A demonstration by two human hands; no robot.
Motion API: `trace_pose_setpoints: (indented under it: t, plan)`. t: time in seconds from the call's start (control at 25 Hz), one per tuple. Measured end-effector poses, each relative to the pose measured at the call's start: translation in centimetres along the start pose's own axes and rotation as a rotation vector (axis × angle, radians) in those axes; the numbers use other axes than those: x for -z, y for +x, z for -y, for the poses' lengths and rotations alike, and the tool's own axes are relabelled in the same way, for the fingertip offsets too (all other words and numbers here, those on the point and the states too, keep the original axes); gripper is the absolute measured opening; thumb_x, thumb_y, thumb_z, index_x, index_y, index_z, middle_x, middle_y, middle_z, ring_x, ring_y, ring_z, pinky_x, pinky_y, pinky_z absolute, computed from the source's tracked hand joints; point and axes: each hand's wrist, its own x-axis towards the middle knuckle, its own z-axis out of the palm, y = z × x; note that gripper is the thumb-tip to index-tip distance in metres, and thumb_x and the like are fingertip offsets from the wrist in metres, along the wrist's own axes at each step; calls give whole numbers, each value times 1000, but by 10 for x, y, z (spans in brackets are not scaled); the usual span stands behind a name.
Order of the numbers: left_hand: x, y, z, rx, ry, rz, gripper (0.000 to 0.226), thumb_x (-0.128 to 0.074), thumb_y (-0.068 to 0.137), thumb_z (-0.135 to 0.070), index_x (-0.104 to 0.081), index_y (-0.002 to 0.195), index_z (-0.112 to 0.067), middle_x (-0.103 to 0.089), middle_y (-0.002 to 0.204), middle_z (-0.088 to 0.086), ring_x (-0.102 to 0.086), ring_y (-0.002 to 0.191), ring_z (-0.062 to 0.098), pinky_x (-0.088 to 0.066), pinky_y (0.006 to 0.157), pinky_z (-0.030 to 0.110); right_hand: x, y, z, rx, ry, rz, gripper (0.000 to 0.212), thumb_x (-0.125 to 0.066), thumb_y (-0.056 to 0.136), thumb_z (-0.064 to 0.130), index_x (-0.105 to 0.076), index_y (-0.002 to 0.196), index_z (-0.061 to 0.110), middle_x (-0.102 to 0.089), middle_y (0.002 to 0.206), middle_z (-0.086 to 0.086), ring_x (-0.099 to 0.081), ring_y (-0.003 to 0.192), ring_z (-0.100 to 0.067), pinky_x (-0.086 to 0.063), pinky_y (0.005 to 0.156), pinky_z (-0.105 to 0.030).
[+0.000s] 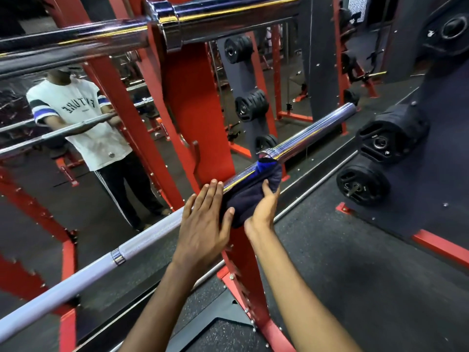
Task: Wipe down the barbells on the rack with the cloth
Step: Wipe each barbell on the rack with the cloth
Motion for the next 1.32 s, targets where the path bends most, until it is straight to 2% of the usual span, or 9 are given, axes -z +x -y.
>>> trace_pose_setpoints:
  t: [0.16, 0.36, 0.44, 0.52, 0.72, 0.84, 1.0, 1.2, 1.32]
  plan:
    - [6, 6, -4, -15, -10, 42, 67, -25, 102, -51, -25, 160, -18, -22, 167, 0, -18, 154, 13, -4, 123, 28, -3, -9, 13, -332, 148, -48, 31, -45, 105, 31, -64, 90, 10, -75, 66, -6, -64, 81, -25, -51, 70, -28]
    - [11, 12, -9, -32, -9, 110, 72, -16, 100, -54, -16, 162, -17, -12, 169, 0, -9, 156, 12, 2, 123, 26, -5, 0, 18, -365, 136, 13, 31, -44, 103, 28, -66, 91, 10, -75, 71, -6, -66, 78, -24, -51, 73, -31]
    - [12, 19, -12, -50, -15, 130, 73, -13, 100, -56, -14, 162, -17, -11, 169, 0, -8, 156, 13, 3, 122, 24, 4, -10, 16, -207, 10, 13, 23, -52, 104, 25, -66, 108, 7, -77, 94, -10, -69, 83, -21, -55, 73, -28]
    - [11, 26, -16, -71, -26, 136, 74, -12, 99, -56, -14, 162, -17, -11, 169, 2, -10, 156, 13, 4, 121, 22, 16, -19, 19, 176, -152, -39, 17, -60, 101, 12, -58, 118, 8, -70, 107, -9, -68, 95, -22, -55, 82, -21]
    - [7, 50, -33, -94, -56, 180, 64, -24, 108, -46, -16, 161, -11, -15, 168, 9, -14, 155, 19, -4, 124, 28, 24, 19, 67, 978, -744, 6, 39, -77, 85, 6, -59, 119, 4, -60, 127, -10, -57, 120, -21, -44, 107, -25]
    - [-1, 69, -46, -120, -16, 176, 61, -33, 108, -34, -19, 158, -4, -21, 166, 17, -23, 153, 26, -15, 124, 34, 13, 53, 85, 1076, -1118, 188, 38, -76, 88, 17, -66, 124, 10, -61, 140, -4, -51, 133, -27, -42, 113, -45]
    - [-9, 101, -56, -163, -24, 211, 59, -37, 106, -27, -22, 156, 1, -30, 161, 21, -34, 146, 30, -25, 118, 34, 9, 85, 101, 1094, -1247, 160, 58, -65, 97, 25, -49, 152, 14, -37, 165, -1, -26, 155, -26, -23, 124, -44]
    - [-19, 114, -63, -147, 10, 152, 58, -40, 104, -25, -27, 157, -6, -36, 160, 12, -46, 137, 27, -41, 105, 36, 19, 98, 102, 1211, -1321, 385, 45, -48, 105, 43, -57, 145, 24, -52, 155, 5, -25, 156, -22, -28, 123, -43]
    - [-26, 112, -62, -136, 16, 70, 56, -44, 101, -26, -36, 154, -8, -46, 155, 9, -54, 130, 28, -49, 97, 40, 27, 117, 110, 1290, -1284, 397, 41, -58, 100, 38, -63, 137, 20, -61, 144, 3, -36, 150, -25, -27, 123, -35]
